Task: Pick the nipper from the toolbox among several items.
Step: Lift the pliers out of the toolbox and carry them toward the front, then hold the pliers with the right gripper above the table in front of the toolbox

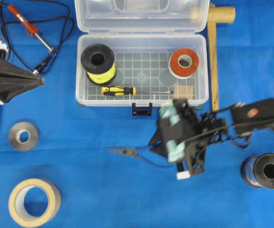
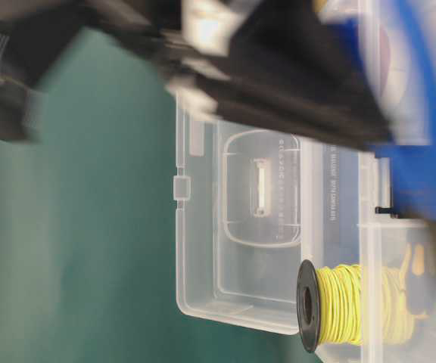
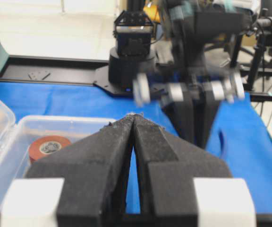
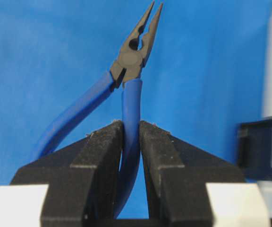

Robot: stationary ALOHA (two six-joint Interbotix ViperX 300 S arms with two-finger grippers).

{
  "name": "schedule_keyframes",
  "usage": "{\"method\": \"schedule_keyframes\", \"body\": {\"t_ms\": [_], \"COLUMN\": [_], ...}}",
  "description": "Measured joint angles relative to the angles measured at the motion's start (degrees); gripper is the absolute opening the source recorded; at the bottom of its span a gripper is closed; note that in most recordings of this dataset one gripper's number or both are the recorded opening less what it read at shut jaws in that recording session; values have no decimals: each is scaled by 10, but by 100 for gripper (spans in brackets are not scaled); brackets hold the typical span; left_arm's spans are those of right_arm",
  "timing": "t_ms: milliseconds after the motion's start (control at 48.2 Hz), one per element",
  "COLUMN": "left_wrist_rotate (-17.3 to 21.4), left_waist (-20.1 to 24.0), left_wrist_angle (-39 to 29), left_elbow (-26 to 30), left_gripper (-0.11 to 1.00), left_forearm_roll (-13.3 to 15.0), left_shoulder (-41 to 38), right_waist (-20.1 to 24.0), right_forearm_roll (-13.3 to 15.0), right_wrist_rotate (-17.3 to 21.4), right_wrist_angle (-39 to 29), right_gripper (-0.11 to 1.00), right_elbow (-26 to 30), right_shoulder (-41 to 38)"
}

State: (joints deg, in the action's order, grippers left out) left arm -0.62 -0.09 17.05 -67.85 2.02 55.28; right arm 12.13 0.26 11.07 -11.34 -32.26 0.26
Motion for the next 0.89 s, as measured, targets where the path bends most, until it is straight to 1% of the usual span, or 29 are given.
{"method": "schedule_keyframes", "body": {"t_ms": [187, 332, 457, 644, 685, 810, 872, 893], "left_wrist_rotate": [-1, 0, -1, -1, 0, -1, -1, -1], "left_waist": [0, 0, 0, 0, 0, 0, 0, 0], "left_wrist_angle": [0, 0, 0, 0, 0, -1, -1, -1], "left_elbow": [0, 0, 0, 0, 0, -1, 0, 0], "left_gripper": [0, 0, 0, 0, 0, 0, 0, 0], "left_forearm_roll": [0, 0, 0, 0, 0, 0, 0, 0], "left_shoulder": [0, 0, 0, -1, 0, -1, 0, 0], "right_waist": [2, 3, 3, 4, 3, 2, 0, 0], "right_forearm_roll": [-1, -1, -1, -1, -1, -1, 0, 1], "right_wrist_rotate": [39, 50, 57, 59, 59, 59, 59, 58], "right_wrist_angle": [34, 44, 44, 35, 26, -1, -18, -23], "right_gripper": [13, 13, 13, 15, 23, 61, 78, 82], "right_elbow": [2, 5, 11, 18, 20, 26, 27, 27], "right_shoulder": [-76, -114, -132, -134, -134, -131, -117, -110]}}
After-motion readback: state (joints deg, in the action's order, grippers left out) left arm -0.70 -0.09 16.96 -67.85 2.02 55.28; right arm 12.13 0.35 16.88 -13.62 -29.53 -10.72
